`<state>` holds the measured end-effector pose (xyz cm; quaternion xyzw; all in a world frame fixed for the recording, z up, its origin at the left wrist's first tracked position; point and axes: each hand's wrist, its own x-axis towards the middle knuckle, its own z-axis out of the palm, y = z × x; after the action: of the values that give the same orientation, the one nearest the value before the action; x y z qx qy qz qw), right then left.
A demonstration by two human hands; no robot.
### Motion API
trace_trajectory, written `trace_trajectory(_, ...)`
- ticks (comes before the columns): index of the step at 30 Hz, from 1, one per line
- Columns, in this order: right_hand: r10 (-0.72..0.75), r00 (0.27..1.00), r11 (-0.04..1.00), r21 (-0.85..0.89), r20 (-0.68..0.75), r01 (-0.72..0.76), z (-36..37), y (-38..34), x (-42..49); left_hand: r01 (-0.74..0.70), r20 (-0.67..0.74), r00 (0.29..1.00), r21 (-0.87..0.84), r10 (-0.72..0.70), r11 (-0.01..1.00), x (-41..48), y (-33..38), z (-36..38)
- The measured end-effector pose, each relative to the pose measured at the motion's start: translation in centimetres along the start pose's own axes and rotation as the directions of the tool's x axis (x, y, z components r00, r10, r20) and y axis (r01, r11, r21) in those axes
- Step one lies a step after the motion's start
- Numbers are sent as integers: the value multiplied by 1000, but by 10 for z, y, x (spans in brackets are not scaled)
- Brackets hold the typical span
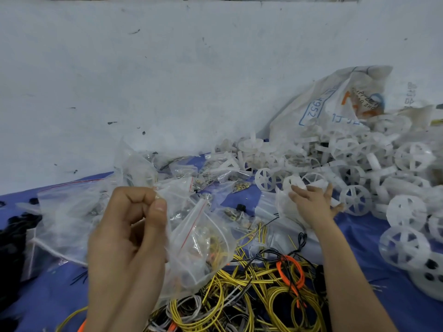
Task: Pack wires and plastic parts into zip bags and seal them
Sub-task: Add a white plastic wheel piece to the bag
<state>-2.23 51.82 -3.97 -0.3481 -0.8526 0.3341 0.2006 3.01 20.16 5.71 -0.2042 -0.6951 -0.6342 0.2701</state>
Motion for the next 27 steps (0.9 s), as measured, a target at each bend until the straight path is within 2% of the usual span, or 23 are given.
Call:
trace_trajectory(3, -75, 981, 993, 75, -178, 89, -13, -16, -4, -4, 18, 1000, 8, 4, 1000, 2, -1, -1)
trace_trajectory(5, -117, 924, 952, 225, -364, 209, -24, -28, -11, -17, 23, 1000, 31, 16, 999, 2, -3, -2)
trace_trajectory(6, -117, 894, 906, 322, -432, 274, -29, -34, -15, -22, 26, 999, 36, 21, 999, 2, -3, -2)
trace_trajectory(8, -63, 894, 758, 562, -444, 332, -40, -48, -28, -24, 30, 999, 36, 23, 999, 2, -2, -2)
trace_trajectory(9, -20, 920, 631, 709, -390, 315, -46, -58, -36, -20, 28, 999, 27, 19, 999, 2, -2, -2)
trace_trajectory(10, 22, 954, 463, 849, -300, 256, -53, -68, -45, -15, 26, 1000, 18, 14, 1000, 2, -2, -3)
trace_trajectory(11, 31, 983, 273, 947, -183, 168, -60, -79, -54, -9, 21, 1000, 16, 9, 1000, 3, -3, -3)
trace_trajectory(12, -14, 998, 126, 990, -68, 70, -67, -87, -60, -3, 13, 1000, 19, 3, 1000, 4, -3, -3)
trace_trajectory(14, -224, 966, -14, 991, 129, -135, -79, -101, -75, 14, -9, 1000, 25, -14, 1000, 6, -5, -5)
trace_trajectory(15, -354, 911, -48, 969, 211, -243, -82, -106, -83, 25, -17, 1000, 16, -24, 1000, 7, -6, -6)
trace_trajectory(17, -609, 723, -64, 888, 326, -454, -86, -117, -101, 40, -26, 999, -1, -40, 999, 9, -7, -8)
trace_trajectory(18, -711, 608, -31, 847, 355, -531, -86, -121, -110, 43, -28, 999, -6, -43, 999, 9, -7, -8)
trace_trajectory(20, -825, 397, 85, 783, 402, -616, -84, -130, -126, 59, -39, 997, -52, -61, 997, 10, -5, -9)
trace_trajectory(22, -867, 250, 183, 740, 432, -647, -78, -138, -137, 97, -54, 993, -133, -105, 986, 10, -3, -10)
trace_trajectory(23, -873, 213, 220, 745, 439, -630, -75, -140, -141, 117, -58, 990, -160, -127, 980, 10, -1, -11)
trace_trajectory(24, -866, 211, 257, 765, 454, -591, -71, -142, -144, 135, -58, 987, -177, -147, 975, 10, 0, -13)
trace_trajectory(27, -813, 271, 338, 796, 516, -502, -63, -148, -150, 149, -59, 984, -219, -166, 964, 10, 5, -15)
